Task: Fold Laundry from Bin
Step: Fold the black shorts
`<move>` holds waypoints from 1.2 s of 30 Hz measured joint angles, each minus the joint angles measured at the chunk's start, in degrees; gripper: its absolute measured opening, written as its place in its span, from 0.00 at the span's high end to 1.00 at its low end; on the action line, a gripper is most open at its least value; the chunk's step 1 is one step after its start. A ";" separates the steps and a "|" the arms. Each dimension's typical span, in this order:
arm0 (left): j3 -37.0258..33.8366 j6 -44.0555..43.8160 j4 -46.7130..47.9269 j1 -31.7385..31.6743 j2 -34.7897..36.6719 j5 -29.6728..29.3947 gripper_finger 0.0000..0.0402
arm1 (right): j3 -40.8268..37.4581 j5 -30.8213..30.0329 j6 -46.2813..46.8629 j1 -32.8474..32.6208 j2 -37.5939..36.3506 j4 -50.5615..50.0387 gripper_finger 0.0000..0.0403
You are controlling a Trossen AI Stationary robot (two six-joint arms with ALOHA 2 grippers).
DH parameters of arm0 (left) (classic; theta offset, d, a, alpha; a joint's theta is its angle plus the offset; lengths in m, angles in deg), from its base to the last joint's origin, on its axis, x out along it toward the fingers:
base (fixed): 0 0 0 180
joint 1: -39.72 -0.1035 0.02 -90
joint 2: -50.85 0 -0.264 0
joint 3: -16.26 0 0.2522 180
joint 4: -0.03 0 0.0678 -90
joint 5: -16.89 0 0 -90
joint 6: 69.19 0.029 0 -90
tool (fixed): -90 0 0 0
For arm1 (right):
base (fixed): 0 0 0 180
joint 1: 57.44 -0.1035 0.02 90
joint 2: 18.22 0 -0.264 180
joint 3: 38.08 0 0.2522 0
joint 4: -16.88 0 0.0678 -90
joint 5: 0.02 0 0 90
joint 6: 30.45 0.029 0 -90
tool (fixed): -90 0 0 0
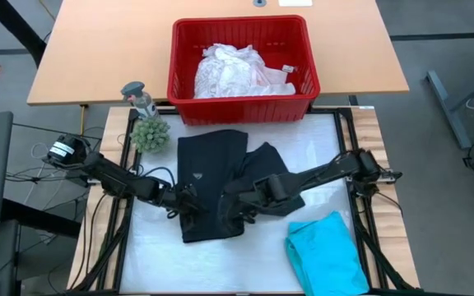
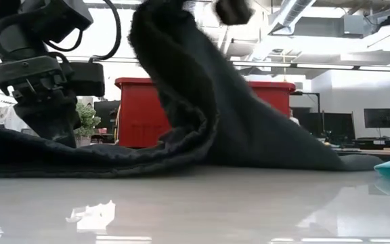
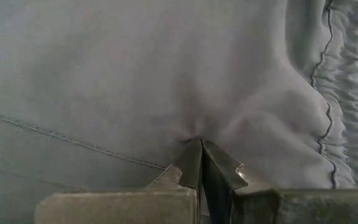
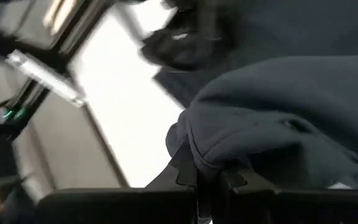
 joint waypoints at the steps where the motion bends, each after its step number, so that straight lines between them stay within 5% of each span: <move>1: 0.00 0.17 -0.16 -0.25 -0.01 0.11 1.00 | -0.04 0.66 -1.13 -0.07 0.31 0.25 0.92; 19: 1.08 1.79 -2.80 -1.21 0.48 -0.12 1.00 | -0.05 8.16 -9.51 1.08 10.67 10.23 0.92; 29: 4.20 4.89 3.35 -1.19 0.95 0.02 1.00 | 0.13 9.57 -17.00 2.85 14.25 17.44 0.92; 36: 9.44 5.68 16.47 -1.18 0.93 1.57 1.00 | 0.01 11.18 -18.32 2.92 18.16 16.87 0.92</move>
